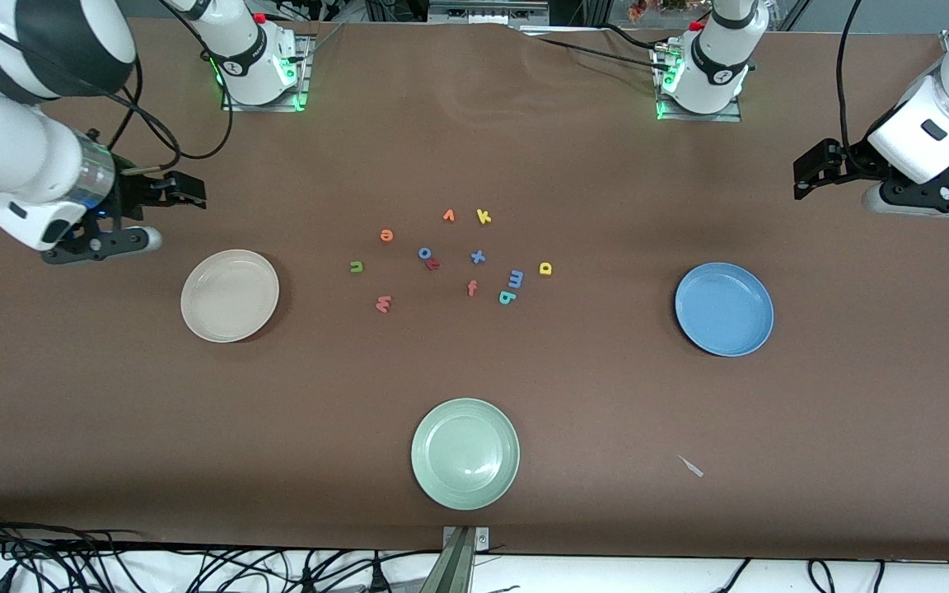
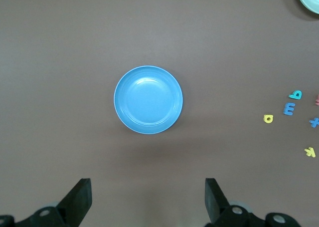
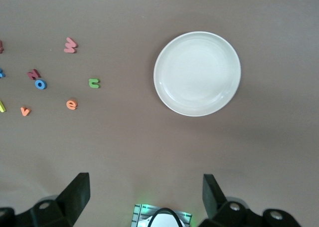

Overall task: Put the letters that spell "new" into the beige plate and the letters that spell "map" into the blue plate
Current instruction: 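Move the right gripper over the letters while the left gripper follows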

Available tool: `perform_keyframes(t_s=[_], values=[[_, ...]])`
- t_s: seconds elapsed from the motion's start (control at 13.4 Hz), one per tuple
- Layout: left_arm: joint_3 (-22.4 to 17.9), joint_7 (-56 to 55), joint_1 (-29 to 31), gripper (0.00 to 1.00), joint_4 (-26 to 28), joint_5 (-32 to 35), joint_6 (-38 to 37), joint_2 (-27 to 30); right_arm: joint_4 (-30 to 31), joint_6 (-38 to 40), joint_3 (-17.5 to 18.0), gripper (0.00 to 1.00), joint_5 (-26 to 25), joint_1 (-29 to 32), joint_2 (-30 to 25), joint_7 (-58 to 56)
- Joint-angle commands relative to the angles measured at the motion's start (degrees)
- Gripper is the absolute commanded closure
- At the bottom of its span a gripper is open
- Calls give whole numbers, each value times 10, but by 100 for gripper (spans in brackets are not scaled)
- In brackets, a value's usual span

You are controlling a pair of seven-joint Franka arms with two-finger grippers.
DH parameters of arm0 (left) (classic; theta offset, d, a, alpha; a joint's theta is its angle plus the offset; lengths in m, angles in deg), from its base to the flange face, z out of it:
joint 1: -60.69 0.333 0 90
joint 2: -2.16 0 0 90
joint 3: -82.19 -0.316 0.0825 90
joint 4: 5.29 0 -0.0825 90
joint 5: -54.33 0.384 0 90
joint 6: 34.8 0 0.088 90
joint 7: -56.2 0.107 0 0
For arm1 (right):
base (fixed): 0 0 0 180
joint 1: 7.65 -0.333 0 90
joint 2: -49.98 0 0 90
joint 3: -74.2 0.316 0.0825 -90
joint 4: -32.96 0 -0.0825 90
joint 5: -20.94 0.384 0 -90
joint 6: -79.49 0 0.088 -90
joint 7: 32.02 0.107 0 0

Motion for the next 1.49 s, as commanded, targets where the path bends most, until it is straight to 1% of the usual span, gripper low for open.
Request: perform_keyframes(t_s=[0.0,0.15,0.3,0.52,0.82,1.12,1.42], values=[[2,7,-2,0,-16,19,-14,-5,26,-35,-3,0,8,-24,3,22],[2,6,-2,0,-17,19,-24,-4,49,-68,-2,0,8,-39,3,35],[1,5,-1,0,-17,19,-41,-3,88,-130,-2,0,8,-58,3,37],[1,4,-1,0,-18,20,-40,-4,156,-221,-2,0,4,-90,3,79],[1,0,-2,0,-24,19,-40,-6,246,-346,-2,0,4,-109,3,86],[2,-1,-4,0,-26,18,-40,-8,319,-461,-2,0,4,-140,12,125],[26,0,-4,0,-26,16,-39,-21,353,-548,-2,0,4,-170,50,166]])
